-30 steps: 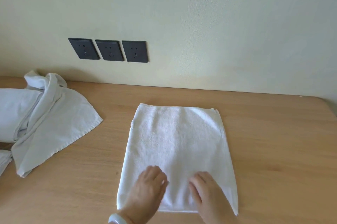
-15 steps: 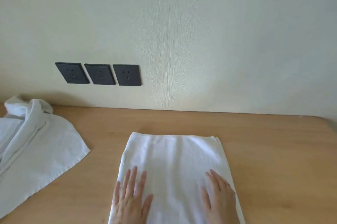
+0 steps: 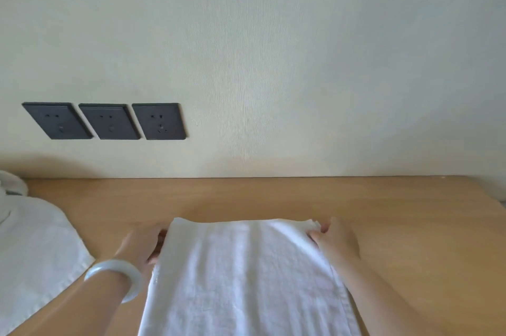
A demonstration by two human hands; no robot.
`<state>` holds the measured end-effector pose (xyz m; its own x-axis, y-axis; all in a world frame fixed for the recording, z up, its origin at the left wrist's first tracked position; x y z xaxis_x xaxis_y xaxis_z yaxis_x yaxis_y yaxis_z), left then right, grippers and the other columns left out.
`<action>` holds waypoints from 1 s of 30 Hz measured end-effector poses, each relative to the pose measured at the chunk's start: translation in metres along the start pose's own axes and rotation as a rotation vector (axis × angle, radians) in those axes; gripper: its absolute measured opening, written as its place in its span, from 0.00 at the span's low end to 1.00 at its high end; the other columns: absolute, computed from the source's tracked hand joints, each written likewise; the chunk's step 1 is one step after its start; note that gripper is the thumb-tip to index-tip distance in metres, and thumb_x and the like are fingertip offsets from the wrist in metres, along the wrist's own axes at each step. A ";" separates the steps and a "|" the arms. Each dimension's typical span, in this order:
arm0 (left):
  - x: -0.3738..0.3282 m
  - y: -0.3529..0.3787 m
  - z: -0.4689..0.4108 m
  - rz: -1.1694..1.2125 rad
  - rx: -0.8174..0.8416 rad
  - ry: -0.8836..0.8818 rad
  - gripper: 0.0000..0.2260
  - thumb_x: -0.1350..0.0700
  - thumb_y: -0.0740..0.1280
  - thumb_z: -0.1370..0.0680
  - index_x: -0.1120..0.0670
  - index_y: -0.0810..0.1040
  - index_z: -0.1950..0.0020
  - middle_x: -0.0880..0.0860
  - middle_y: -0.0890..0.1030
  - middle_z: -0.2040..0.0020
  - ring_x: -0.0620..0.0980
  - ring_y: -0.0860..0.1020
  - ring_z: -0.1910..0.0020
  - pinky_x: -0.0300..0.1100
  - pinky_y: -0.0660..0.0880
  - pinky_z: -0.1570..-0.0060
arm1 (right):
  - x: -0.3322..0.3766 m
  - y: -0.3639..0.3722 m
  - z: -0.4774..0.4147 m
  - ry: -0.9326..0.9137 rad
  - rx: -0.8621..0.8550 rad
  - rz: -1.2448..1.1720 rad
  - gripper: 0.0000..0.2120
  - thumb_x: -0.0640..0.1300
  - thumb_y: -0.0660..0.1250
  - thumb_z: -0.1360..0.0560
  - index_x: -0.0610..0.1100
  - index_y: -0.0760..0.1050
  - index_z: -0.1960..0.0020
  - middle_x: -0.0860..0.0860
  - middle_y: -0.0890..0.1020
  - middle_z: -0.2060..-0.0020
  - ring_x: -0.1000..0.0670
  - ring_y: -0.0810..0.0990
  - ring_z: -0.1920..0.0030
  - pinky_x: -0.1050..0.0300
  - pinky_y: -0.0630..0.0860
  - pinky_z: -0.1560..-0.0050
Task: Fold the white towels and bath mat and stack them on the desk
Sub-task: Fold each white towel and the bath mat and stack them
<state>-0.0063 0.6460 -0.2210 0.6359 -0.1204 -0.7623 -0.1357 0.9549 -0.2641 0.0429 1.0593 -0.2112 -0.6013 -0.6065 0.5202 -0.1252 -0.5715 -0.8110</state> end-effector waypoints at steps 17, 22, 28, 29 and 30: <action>-0.028 0.000 -0.008 -0.189 0.235 0.045 0.05 0.64 0.73 0.26 0.65 0.82 0.54 0.52 0.72 0.71 0.46 0.67 0.74 0.35 0.69 0.73 | 0.012 -0.001 -0.013 -0.045 0.098 -0.143 0.11 0.47 0.70 0.25 0.40 0.75 0.60 0.48 0.77 0.69 0.49 0.74 0.69 0.59 0.67 0.70; -0.051 -0.010 -0.006 -0.351 -0.060 0.353 0.04 0.58 0.73 0.26 0.58 0.82 0.59 0.48 0.73 0.74 0.48 0.69 0.73 0.39 0.67 0.68 | 0.010 -0.021 -0.023 -0.095 -0.152 -0.251 0.10 0.39 0.70 0.27 0.38 0.72 0.64 0.46 0.75 0.71 0.49 0.71 0.69 0.56 0.64 0.69; -0.053 0.009 0.005 -0.465 -0.292 0.567 0.07 0.59 0.71 0.24 0.58 0.78 0.48 0.56 0.77 0.50 0.56 0.74 0.50 0.50 0.74 0.48 | 0.014 -0.013 -0.006 -0.252 -0.384 -0.235 0.05 0.36 0.69 0.26 0.41 0.73 0.56 0.47 0.78 0.61 0.40 0.77 0.56 0.51 0.70 0.58; -0.052 0.016 0.011 -0.544 -0.315 0.671 0.10 0.59 0.70 0.24 0.58 0.77 0.44 0.55 0.74 0.47 0.55 0.72 0.48 0.50 0.72 0.44 | 0.021 -0.013 0.004 -0.342 -0.462 -0.131 0.03 0.36 0.68 0.26 0.39 0.75 0.52 0.46 0.78 0.59 0.39 0.77 0.54 0.48 0.71 0.52; -0.051 0.027 0.023 -0.623 -0.329 0.804 0.11 0.60 0.69 0.24 0.58 0.76 0.43 0.54 0.73 0.47 0.53 0.71 0.47 0.49 0.72 0.43 | 0.031 -0.008 0.017 -0.442 -0.515 -0.052 0.06 0.37 0.64 0.24 0.38 0.75 0.48 0.44 0.79 0.56 0.38 0.77 0.52 0.47 0.71 0.48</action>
<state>-0.0244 0.6838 -0.1755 -0.0078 -0.8204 -0.5717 -0.2344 0.5573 -0.7965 0.0390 1.0357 -0.1846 -0.2189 -0.8172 0.5332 -0.5708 -0.3360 -0.7492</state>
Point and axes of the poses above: each hand's wrist, its own z-axis away from the middle knuckle, its own y-axis out of the palm, x = y × z, the point moved 7 cm from there along -z, towards the middle knuckle
